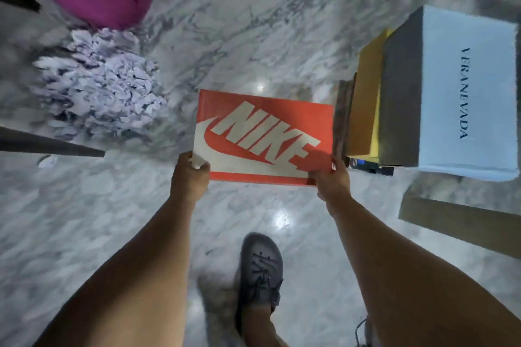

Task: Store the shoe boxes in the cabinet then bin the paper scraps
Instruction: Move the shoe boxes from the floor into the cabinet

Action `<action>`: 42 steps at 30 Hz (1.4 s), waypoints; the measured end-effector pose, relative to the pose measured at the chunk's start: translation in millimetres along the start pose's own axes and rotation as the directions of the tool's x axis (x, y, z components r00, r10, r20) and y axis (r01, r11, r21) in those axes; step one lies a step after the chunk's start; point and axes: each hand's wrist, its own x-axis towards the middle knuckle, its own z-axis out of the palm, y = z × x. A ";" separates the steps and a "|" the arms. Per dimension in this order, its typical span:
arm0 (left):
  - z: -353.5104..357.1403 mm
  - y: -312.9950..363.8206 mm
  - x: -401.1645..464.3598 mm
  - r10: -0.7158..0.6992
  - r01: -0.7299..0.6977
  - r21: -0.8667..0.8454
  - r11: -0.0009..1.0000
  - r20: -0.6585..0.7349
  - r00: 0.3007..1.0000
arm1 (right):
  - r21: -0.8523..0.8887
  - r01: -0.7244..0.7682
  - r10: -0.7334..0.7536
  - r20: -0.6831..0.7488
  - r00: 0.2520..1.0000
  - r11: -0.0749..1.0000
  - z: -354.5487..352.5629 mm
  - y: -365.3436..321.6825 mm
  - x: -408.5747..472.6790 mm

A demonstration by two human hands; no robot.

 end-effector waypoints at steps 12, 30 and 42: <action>-292.2 -115.8 -346.5 -0.518 0.177 -0.628 0.758 -0.413 0.749 | -0.210 0.305 -0.203 0.398 0.894 0.929 37.8 -27.8 -383.9; -750.2 -117.6 -440.5 -0.442 -0.711 -0.346 0.612 -0.895 0.055 | 0.375 0.775 -0.770 0.601 0.215 0.509 343.4 -275.3 -824.8; -875.9 -156.3 -357.3 -0.638 -0.596 -0.476 0.646 -0.766 -0.080 | 0.354 0.827 -0.660 0.750 0.026 0.436 518.6 -306.3 -883.4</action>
